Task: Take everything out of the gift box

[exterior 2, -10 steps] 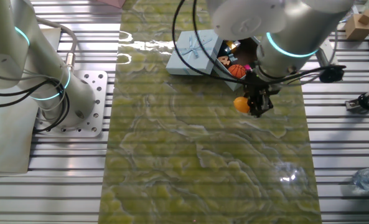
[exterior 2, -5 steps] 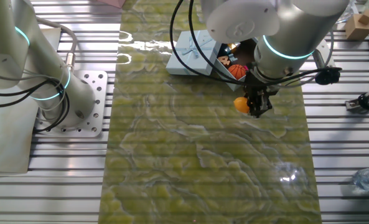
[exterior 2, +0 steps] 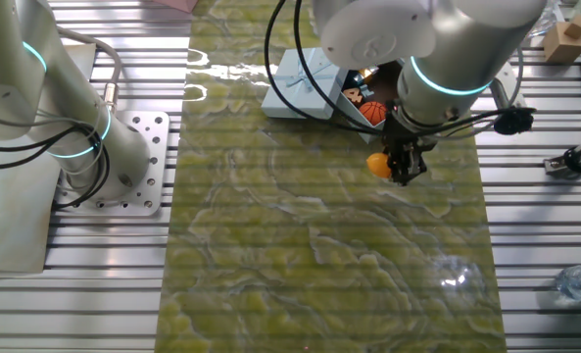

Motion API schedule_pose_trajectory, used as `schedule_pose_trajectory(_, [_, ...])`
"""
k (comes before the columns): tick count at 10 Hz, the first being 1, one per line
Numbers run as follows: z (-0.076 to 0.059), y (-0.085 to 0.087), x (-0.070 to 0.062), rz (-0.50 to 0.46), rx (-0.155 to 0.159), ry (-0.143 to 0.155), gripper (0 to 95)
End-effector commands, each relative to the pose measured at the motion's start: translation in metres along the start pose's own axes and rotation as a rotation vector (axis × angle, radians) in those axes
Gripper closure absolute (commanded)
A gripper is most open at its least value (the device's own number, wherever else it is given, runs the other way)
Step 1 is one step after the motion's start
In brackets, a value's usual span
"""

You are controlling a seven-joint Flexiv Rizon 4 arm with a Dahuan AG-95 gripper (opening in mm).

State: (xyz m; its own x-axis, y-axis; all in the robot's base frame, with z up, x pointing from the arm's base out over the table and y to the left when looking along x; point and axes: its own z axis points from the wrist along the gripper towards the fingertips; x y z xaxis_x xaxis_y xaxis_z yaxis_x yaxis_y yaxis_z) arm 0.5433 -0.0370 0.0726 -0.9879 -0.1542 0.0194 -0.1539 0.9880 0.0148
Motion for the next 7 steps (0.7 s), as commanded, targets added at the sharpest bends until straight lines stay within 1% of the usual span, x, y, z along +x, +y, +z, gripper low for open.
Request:
schedule_pose_trajectory(1, [0.0007, -0.0005, 0.0008, -0.008, -0.015, -0.004, 57.0])
schedule_pose_trajectory(2, [0.0017, -0.0015, 0.0016, -0.019, -0.017, -0.007, 38.0])
schedule_pose_trajectory(7, [0.0026, -0.0025, 0.0021, -0.027, -0.015, -0.009, 38.0])
